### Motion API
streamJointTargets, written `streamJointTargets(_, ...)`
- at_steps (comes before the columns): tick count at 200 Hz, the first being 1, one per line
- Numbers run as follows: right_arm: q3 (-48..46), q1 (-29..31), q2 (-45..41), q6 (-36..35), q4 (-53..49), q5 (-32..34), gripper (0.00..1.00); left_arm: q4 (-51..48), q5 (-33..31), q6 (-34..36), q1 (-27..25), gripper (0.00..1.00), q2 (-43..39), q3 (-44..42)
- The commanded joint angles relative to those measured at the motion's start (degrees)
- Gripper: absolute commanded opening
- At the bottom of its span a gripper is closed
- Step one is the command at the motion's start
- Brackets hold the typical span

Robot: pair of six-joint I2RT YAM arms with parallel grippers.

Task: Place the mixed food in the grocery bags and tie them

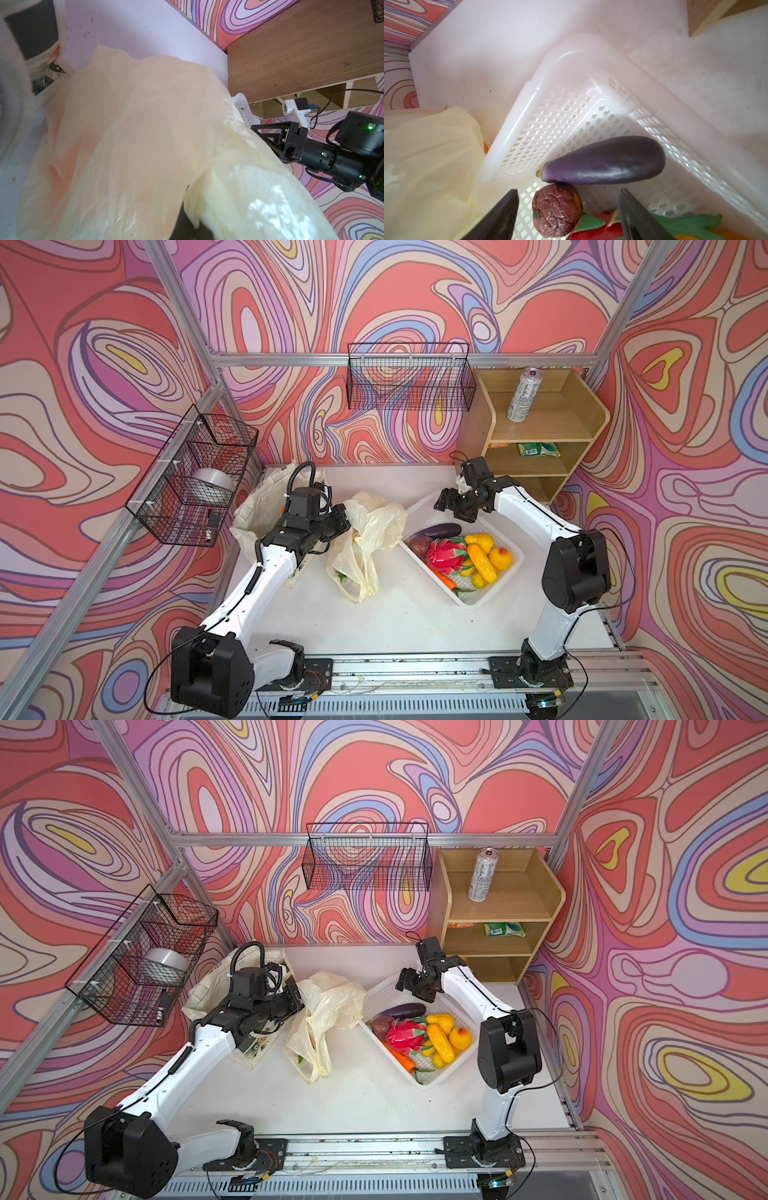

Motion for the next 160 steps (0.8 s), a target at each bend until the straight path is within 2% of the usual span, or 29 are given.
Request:
streamJointTargets(1,-1.9,0.3,1.7,2.7,-5.3,2.1,0.8,1.1,0.3,-0.6,0.4,0.0,0.2,-0.9)
streamJointTargets(53,-2.7,0.3,8.0,6.6,-3.4,0.7,0.85,0.8,0.2,-0.4,0.4,0.0,0.0,-0.3)
streamJointTargets(91,-1.0,0.2,13.0,11.3,2.3,-4.2,0.86,0.3,0.1,-0.4,0.4,0.0,0.1,0.0)
streamJointTargets(113,-3.0,0.2,11.9,13.1,10.0,-6.3,0.85,-0.2,0.0,-0.4,0.4,0.0,0.0,0.0)
streamJointTargets(125,-6.6,0.2,9.3,13.1,19.2,-9.5,0.79,-0.3,-0.2,-0.3,0.4,0.0,-0.1,0.1)
streamJointTargets(139,-11.1,0.3,5.0,13.6,28.1,-8.5,0.78,-0.9,-0.4,0.0,0.4,0.0,-0.2,0.3)
streamJointTargets(148,-12.3,0.3,3.8,13.6,29.8,-7.9,0.78,-1.0,-0.5,0.1,0.4,0.0,-0.2,0.4)
streamJointTargets(160,-11.2,0.3,4.4,12.8,27.4,-7.5,0.79,-0.9,-0.4,0.1,0.4,0.0,-0.1,0.3)
